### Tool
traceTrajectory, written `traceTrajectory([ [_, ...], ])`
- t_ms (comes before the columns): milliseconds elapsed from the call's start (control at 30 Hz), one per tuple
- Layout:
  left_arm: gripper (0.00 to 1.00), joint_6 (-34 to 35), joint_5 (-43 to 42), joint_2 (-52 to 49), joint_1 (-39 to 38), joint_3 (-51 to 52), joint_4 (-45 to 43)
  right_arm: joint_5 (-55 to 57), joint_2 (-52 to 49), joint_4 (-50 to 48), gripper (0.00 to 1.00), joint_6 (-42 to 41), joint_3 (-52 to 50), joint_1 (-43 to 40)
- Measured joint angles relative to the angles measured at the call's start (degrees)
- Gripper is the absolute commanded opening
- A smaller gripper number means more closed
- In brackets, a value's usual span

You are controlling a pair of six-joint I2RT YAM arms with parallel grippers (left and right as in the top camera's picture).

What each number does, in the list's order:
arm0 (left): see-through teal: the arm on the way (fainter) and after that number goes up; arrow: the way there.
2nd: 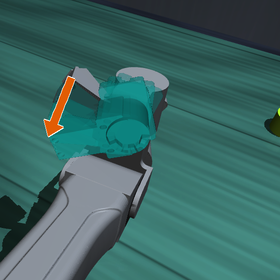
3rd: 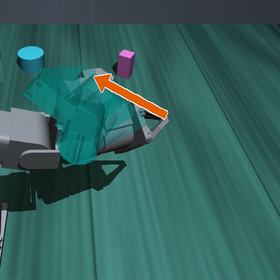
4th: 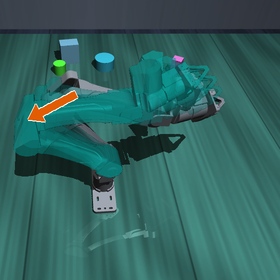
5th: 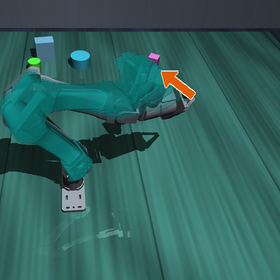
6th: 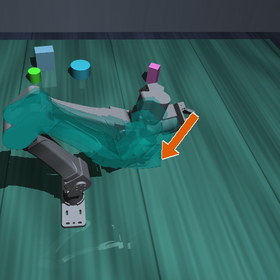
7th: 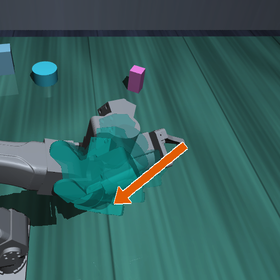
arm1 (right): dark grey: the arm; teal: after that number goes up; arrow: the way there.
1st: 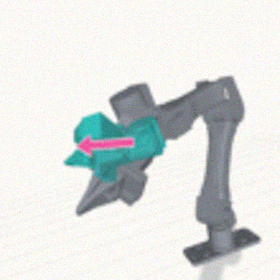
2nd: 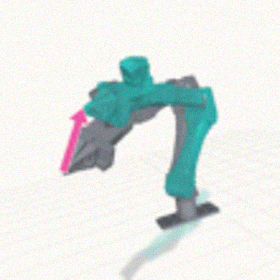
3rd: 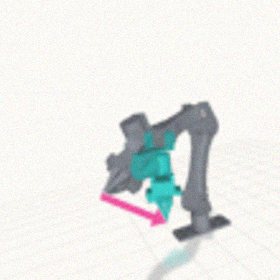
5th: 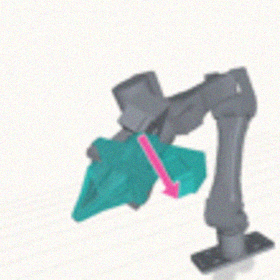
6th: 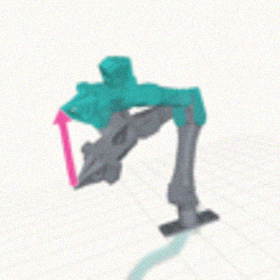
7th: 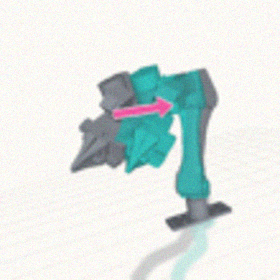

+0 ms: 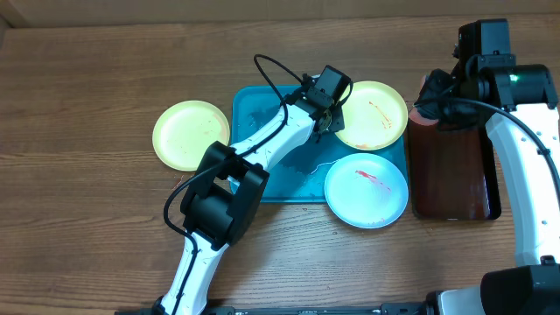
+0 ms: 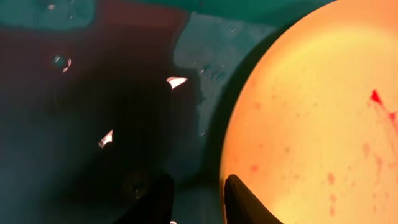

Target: Clean dirty plates on tray and stack at the side

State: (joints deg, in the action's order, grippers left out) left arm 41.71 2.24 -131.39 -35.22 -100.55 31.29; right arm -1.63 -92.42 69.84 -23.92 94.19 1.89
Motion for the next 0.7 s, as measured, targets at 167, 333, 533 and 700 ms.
traceTrajectory([
  [167, 0.31, 1.81, -0.09, 0.00, 0.00, 0.02, -0.02, -0.02, 0.00, 0.02, 0.04, 0.02, 0.00, 0.02],
  [333, 0.36, 4.48, -0.24, 0.00, 0.00, 1.31, -2.64, -0.02, 0.00, 0.00, 0.04, 0.22, 0.00, 0.00],
  [533, 0.30, 6.38, -0.26, 0.00, 0.00, 2.95, -6.32, -0.02, 0.00, 0.02, 0.04, 0.63, 0.00, 0.02],
  [700, 0.13, 7.23, 0.81, 0.00, 0.09, 3.28, -7.02, 0.00, 0.00, 0.00, 0.04, 0.79, 0.00, 0.00],
])
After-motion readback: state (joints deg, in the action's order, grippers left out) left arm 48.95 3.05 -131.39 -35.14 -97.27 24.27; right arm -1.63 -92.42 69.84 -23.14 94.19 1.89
